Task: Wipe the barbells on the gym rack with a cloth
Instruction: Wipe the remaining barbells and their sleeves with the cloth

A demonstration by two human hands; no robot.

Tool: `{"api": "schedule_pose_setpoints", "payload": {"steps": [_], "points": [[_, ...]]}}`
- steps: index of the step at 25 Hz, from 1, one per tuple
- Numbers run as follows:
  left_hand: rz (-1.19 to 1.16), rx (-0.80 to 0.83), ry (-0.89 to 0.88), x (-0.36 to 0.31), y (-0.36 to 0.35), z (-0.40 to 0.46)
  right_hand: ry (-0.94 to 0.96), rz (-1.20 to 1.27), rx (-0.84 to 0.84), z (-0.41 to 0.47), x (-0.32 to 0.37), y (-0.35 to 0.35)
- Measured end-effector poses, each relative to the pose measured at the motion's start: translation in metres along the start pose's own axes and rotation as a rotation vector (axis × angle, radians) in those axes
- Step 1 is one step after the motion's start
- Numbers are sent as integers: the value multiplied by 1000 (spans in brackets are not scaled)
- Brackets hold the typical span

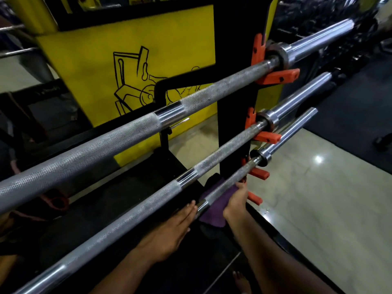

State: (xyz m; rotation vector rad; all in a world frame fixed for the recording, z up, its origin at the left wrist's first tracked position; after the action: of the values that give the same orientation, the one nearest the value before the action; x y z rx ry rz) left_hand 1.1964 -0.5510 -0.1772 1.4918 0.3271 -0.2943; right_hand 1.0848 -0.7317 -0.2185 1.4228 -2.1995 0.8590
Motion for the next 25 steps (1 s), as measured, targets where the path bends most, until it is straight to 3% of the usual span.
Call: {"api": "schedule_pose_setpoints", "payload": {"steps": [4,7,10,16,20,22,25], "points": [[42,-19,5,-2,2,-3,98,-7,-115,28,59,0],[42,-10,20,3,0,-2,10,-63,-18,33,43,5],[27,-35,8,3,0,-1,-23,-323,120,16,22,23],[43,-79,178,11,6,-6,132,-700,162,-20,61,55],[75,-110,326,7,18,-9,64,-900,438,-41,75,25],[-99,-283,449,-18,29,-4,-16,-996,688,-61,74,6],[-393,-547,554,-72,24,17,43,-1189,1031,-65,78,-19]]}}
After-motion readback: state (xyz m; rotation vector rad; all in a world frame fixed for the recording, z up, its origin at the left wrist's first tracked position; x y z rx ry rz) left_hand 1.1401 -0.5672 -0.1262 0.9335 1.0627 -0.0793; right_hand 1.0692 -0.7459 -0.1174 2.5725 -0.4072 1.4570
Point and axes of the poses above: each hand's wrist, its own z-axis towards the middle knuckle, its own y-axis out of the back of the hand, x = y × z, the point moved 6 cm from there along z, towards the middle knuckle, and after that the axes turned 10 degrees about -x, right-handed, at the moved point
